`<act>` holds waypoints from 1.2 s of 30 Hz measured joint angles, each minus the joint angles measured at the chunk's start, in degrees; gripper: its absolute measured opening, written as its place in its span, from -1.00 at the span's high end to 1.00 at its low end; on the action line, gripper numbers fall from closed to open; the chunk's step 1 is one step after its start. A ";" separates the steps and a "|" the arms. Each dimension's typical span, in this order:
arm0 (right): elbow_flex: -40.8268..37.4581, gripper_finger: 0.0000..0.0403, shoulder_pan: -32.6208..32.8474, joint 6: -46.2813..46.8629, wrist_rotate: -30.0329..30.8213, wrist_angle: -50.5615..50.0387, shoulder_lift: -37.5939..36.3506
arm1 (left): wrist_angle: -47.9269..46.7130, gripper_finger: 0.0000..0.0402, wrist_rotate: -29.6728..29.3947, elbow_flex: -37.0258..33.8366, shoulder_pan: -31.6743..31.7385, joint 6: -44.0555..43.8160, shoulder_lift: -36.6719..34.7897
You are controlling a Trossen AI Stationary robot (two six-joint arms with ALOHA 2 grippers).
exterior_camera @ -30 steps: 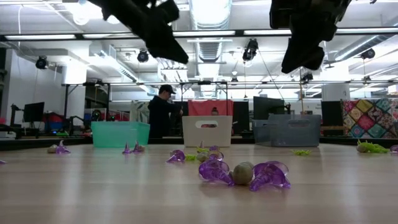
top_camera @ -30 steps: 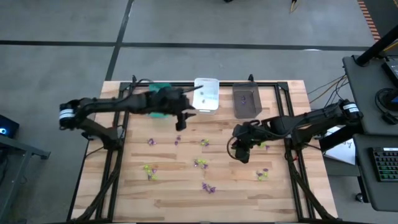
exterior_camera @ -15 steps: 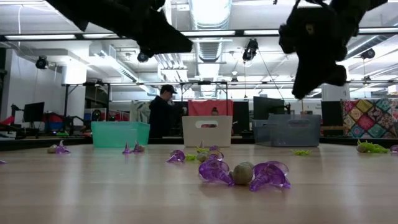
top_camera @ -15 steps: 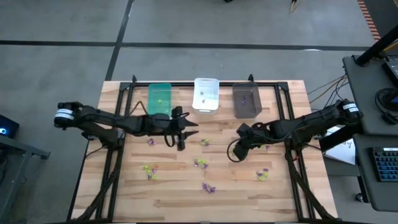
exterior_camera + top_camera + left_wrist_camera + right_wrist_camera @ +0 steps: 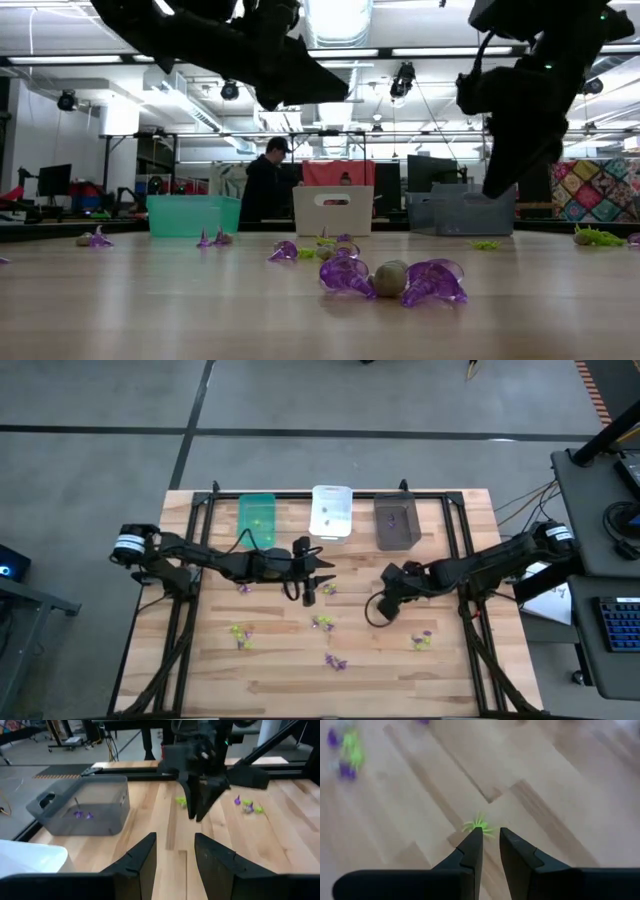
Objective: Sort Halloween decoration
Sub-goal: Put the green spider toy into the blue bin
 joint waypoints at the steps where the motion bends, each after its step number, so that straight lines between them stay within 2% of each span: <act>1: -0.15 0.69 0.09 -3.13 -0.06 0.51 0.17 | -0.18 0.43 0.00 0.03 0.00 -0.02 0.05; 3: -0.11 0.63 0.21 -8.40 -0.14 3.30 0.37 | -0.11 0.43 0.00 0.01 0.00 -0.02 -0.03; 9: -0.06 0.32 0.84 -18.24 -0.36 2.69 2.22 | -0.10 0.43 0.00 -0.11 0.00 -0.02 -0.87; 13: -0.01 0.12 0.79 -20.50 -0.19 3.92 5.44 | -0.23 0.43 0.00 -0.20 0.00 -0.02 -0.87; 17: -0.01 0.06 0.82 -21.14 -0.25 5.85 9.77 | -0.23 0.43 0.00 -0.20 0.00 -0.02 -0.87; 26: 0.23 0.18 0.82 -19.79 -0.08 9.85 16.35 | -0.25 0.43 0.00 -0.22 0.02 -0.02 -0.87; 36: 0.03 0.55 0.80 -19.79 -0.45 9.83 14.71 | -0.23 0.42 0.00 -0.24 0.02 0.00 -0.87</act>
